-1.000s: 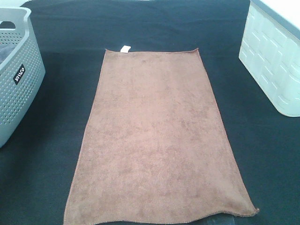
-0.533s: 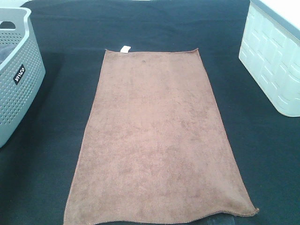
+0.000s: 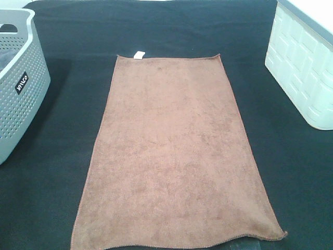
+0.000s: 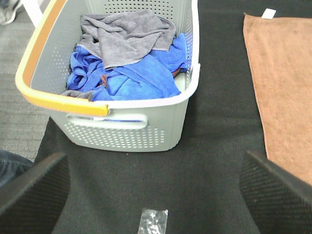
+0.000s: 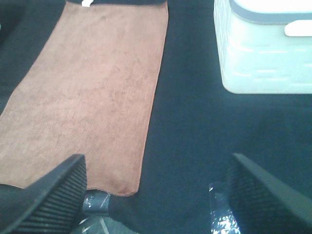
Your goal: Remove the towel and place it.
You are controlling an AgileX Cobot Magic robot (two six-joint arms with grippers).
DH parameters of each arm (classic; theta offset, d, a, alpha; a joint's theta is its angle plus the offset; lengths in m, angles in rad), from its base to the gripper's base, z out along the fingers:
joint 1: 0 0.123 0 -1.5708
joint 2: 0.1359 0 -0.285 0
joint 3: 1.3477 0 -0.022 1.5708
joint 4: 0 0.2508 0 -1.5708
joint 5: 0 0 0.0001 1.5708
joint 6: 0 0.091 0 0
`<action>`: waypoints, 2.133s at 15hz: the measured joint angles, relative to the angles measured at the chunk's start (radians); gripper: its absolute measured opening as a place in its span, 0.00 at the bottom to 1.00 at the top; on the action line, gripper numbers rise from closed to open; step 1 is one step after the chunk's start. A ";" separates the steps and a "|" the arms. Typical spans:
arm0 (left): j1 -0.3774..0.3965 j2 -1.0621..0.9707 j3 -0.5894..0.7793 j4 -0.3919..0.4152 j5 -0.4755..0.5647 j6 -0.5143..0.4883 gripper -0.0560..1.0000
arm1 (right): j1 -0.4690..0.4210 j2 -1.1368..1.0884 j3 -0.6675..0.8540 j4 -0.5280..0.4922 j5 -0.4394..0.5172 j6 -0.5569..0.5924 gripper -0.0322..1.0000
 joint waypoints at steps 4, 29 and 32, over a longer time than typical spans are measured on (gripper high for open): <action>0.000 -0.284 0.067 0.003 0.062 0.000 0.87 | 0.000 -0.206 0.120 0.000 -0.001 -0.042 0.77; 0.000 -0.434 0.375 -0.184 -0.038 0.128 0.87 | 0.002 -0.210 0.316 -0.114 -0.155 -0.067 0.76; 0.041 -0.434 0.375 -0.185 -0.038 0.128 0.87 | 0.002 -0.210 0.316 -0.114 -0.155 -0.067 0.76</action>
